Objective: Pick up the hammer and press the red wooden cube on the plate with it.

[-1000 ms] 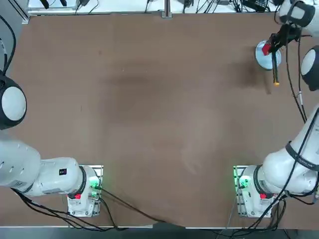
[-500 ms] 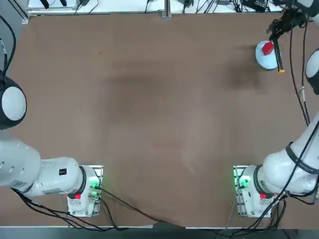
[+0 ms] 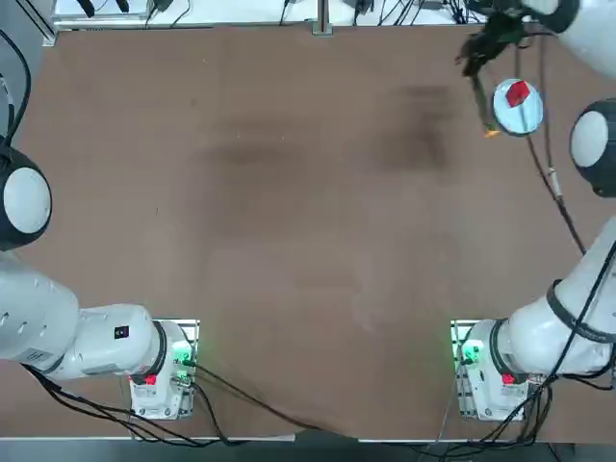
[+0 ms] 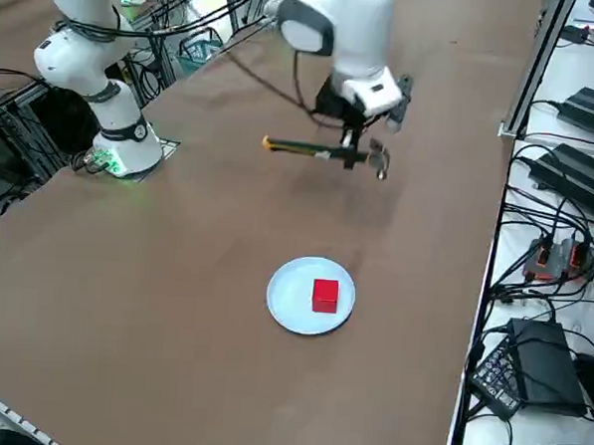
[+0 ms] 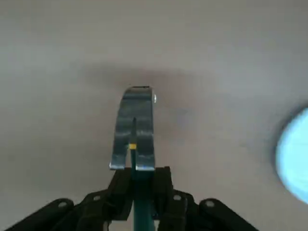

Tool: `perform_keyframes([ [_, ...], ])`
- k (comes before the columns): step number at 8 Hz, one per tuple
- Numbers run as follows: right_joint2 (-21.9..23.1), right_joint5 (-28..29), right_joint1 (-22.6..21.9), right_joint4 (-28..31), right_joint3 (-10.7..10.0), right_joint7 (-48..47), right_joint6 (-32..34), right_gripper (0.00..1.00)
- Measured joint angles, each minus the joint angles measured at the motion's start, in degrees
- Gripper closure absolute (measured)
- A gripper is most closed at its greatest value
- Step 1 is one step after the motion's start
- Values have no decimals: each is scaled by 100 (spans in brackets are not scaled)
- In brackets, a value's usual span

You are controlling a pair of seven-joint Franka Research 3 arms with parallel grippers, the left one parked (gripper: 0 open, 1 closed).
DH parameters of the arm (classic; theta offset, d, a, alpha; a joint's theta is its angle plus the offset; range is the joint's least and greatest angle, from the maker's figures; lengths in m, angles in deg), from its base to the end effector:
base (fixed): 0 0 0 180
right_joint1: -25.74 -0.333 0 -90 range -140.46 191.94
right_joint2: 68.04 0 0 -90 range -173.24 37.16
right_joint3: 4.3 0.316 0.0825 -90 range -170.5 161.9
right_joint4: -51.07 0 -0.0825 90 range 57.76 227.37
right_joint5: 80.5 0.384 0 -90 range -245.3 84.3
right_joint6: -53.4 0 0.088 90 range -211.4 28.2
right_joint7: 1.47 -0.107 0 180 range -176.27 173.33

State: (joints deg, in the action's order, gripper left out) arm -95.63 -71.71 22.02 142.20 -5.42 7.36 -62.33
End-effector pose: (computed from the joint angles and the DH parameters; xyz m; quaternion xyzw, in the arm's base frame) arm 0.6773 0.0413 0.3518 -0.9955 -0.0654 0.0224 0.0649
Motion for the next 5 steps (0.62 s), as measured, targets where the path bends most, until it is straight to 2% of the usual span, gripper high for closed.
perform_keyframes([
  [3, -81, 1, -1048, 655, 13, -1390, -1290, 79],
  [5, -230, -15, -1377, 985, 2, -1752, -1813, 79],
])
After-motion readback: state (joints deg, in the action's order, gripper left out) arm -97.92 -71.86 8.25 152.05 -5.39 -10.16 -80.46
